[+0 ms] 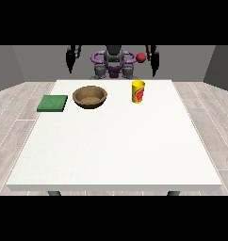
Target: Pick the cup and pour the ball into the bowl, then pick the bowl and place it on the pad
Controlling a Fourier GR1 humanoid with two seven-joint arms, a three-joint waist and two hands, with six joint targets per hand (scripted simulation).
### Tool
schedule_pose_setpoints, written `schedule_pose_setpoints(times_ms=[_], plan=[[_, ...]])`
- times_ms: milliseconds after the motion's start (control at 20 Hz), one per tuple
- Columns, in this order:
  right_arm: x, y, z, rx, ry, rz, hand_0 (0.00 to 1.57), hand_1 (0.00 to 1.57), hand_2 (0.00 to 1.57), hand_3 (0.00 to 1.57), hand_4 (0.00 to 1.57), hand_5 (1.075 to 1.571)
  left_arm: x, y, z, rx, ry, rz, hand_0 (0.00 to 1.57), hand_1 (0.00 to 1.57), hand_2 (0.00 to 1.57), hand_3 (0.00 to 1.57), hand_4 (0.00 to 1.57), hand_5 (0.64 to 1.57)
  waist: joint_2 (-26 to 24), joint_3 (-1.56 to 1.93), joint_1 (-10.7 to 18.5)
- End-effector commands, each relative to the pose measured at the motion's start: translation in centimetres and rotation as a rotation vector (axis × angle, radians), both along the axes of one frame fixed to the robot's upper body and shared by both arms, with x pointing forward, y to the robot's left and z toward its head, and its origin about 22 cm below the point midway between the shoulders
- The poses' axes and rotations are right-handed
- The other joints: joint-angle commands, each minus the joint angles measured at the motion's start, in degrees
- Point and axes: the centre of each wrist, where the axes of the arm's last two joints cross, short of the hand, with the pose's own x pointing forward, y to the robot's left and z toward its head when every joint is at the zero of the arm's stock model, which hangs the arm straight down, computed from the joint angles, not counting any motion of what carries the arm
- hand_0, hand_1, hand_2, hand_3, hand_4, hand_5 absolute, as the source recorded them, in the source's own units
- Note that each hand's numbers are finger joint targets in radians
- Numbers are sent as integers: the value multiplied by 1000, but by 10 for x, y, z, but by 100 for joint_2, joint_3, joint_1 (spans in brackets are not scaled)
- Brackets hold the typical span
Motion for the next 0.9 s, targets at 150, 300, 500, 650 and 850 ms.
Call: schedule_pose_setpoints(times_ms=[150,300,500,650,850], plan=[[3,-6,28,-27,-32,11,0,0,0,0,583,1570,3,7,27,30,-31,1,0,0,0,0,0,1562,-1314,66,49],[-35,-1,-3,142,165,-19,0,0,0,0,583,1570,-25,-21,15,-184,90,0,0,0,0,0,0,1562,-2417,87,-3],[-51,-11,21,190,274,-14,0,0,0,0,528,1569,-49,-5,19,-191,188,66,0,0,0,0,0,1557,-2760,78,-46],[-60,-16,40,191,206,-48,0,0,0,0,529,1569,-61,1,42,-194,148,52,0,0,0,0,0,1551,-2387,80,73],[-67,-25,58,187,56,-63,0,0,0,0,504,1570,-60,-14,64,-165,6,43,0,0,0,0,0,1551,-1616,81,70]])
